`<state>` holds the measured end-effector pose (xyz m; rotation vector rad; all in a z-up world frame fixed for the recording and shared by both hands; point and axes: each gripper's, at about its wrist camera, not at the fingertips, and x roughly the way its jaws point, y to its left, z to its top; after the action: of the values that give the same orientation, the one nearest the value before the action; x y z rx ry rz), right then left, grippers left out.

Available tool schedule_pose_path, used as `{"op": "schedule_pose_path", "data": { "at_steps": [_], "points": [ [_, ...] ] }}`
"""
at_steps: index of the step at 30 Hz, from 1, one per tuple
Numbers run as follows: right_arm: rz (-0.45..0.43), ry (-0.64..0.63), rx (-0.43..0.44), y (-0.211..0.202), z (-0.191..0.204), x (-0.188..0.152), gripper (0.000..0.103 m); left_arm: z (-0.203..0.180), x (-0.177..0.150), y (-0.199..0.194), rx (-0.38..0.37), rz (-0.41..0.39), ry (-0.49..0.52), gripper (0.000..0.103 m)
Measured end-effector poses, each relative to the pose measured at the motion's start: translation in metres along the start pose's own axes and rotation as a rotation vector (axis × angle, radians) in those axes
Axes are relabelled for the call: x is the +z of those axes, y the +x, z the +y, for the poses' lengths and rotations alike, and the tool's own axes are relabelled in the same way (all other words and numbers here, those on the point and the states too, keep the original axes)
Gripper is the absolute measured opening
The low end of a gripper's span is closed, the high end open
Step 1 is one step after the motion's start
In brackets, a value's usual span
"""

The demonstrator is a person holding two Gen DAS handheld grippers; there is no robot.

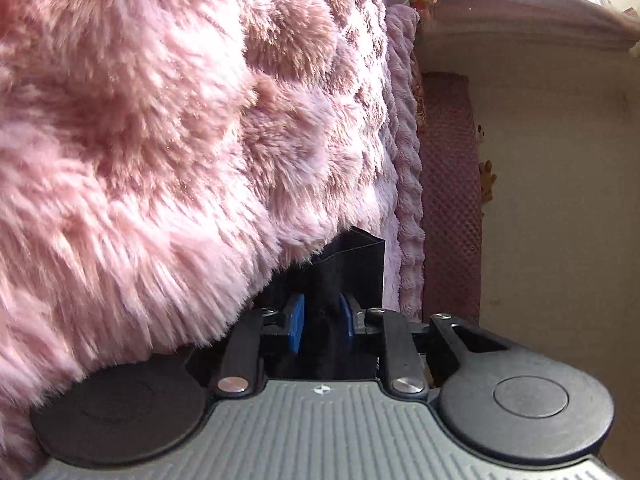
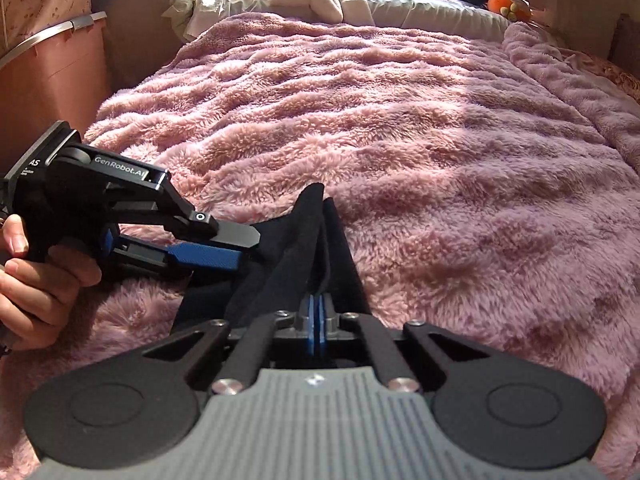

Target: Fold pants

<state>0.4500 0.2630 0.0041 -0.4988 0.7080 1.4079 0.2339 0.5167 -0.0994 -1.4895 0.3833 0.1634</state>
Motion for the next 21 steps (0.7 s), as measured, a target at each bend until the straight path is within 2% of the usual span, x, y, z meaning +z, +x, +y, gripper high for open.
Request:
{"op": "schedule_pose_path", "data": {
  "at_steps": [1, 2, 5, 8, 11, 15, 19, 21],
  "points": [
    [0.000, 0.001, -0.001, 0.000, 0.001, 0.000, 0.000, -0.002, 0.000, 0.004, 0.025, -0.001, 0.010, 0.014],
    [-0.001, 0.000, -0.004, 0.000, 0.001, -0.001, 0.000, -0.002, -0.002, 0.006, 0.038, 0.002, 0.028, 0.006],
    [-0.012, -0.022, -0.067, -0.001, 0.005, -0.001, 0.000, -0.009, -0.003, 0.009, 0.108, 0.012, 0.066, 0.002],
    [-0.021, -0.071, -0.197, -0.004, 0.011, 0.001, 0.000, -0.019, 0.002, -0.004, 0.165, 0.020, 0.036, 0.001],
    [-0.020, -0.069, -0.227, -0.010, 0.010, 0.005, 0.000, -0.025, 0.014, -0.019, 0.155, 0.035, 0.005, 0.001],
    [-0.043, -0.069, -0.227, -0.013, 0.016, 0.009, 0.000, -0.030, 0.024, -0.030, 0.146, 0.046, 0.023, 0.002],
    [0.015, -0.085, -0.327, 0.009, 0.019, 0.010, 0.000, -0.028, 0.026, -0.008, 0.212, 0.100, 0.124, 0.006],
    [0.035, -0.041, -0.364, 0.016, 0.017, 0.010, 0.001, -0.025, 0.026, -0.009, 0.219, 0.088, 0.095, 0.009]
  ]
}}
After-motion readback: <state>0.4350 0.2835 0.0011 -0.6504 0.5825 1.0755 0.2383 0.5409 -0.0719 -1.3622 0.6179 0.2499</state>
